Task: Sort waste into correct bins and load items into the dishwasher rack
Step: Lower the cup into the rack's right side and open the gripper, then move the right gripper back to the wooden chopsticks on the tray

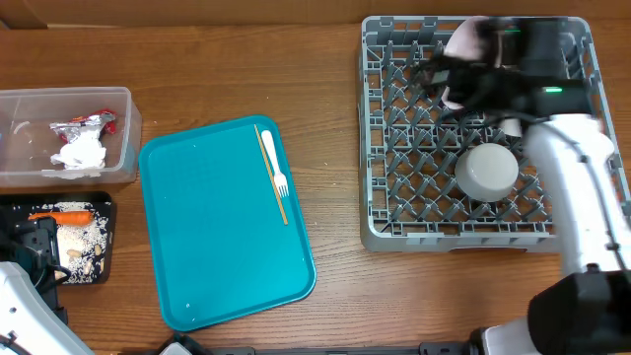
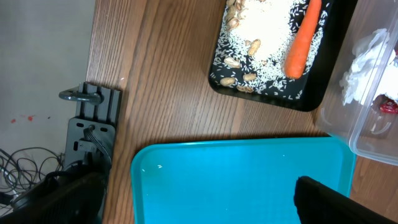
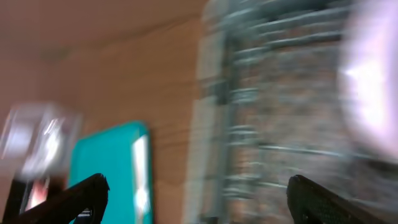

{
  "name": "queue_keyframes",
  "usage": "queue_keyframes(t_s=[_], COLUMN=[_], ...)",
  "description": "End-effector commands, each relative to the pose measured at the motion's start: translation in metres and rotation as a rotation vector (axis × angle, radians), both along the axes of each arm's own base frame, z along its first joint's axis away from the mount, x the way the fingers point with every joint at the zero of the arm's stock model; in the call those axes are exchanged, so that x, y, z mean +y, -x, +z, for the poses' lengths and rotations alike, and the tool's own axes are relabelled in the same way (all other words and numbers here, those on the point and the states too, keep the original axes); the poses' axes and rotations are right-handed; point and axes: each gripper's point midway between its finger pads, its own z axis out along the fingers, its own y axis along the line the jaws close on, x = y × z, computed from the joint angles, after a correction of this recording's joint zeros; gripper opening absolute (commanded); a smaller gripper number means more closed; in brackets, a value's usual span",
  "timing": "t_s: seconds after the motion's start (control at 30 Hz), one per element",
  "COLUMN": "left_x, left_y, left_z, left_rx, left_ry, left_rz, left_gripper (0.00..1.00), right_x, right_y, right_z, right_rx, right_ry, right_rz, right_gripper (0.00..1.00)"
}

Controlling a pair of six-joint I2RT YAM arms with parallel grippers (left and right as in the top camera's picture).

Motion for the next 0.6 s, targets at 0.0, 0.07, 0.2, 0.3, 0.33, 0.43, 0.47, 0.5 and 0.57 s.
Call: queue_keyframes(t_s=[0.0,0.07,0.2,0.3,0.33,0.43,0.47,0.5,0.57], left_x=[0.002,0.002,0.002,0.002,0.002,0.002,0.002,0.002,0.002], left_y=[-0.001,0.000,-0.001,-0.001,-0.001,-0.001,-0.001,-0.001,-0.001], left_z=[0.004,0.004,0.004,0.004,0.004,0.004,0.004,0.004,0.004], left_rx=[-0.016,-0.016,-0.016,-0.016,-0.016,-0.016,-0.016,-0.016,-0.016], left_ry=[-0.010,-0.010,-0.010,-0.010,-0.010,-0.010,-0.010,-0.010,-0.010], left_rz=[0.021,0.021,0.021,0.021,0.021,0.021,0.021,0.021,0.021], left_gripper=[1.00,1.00,1.00,1.00,1.00,1.00,1.00,1.00,1.00], right_x=[0.067,0.104,0.172,0.210,0.220,0.244,0.253,0.261,0.274], right_y=[0.017,0.024,0.038,0.044,0.045,0.048,0.051,0.055,0.062], right_z=[0.016,0.006,-0.030,-0.066,-0.078,-0.108,-0.116,-0.125,-0.142], right_rx=[-0.089,-0.110,-0.118,-0.090,-0.081,-0.054,-0.046,-0.038,-0.021], right_ry=[0.049,0.113,0.204,0.231,0.234,0.225,0.215,0.209,0.210], right_rz=[0.153,0.197,0.279,0.310,0.320,0.338,0.358,0.379,0.411], right_gripper=[0.95,0.95,0.95,0.93,0.93,0.85,0.81,0.79,0.78])
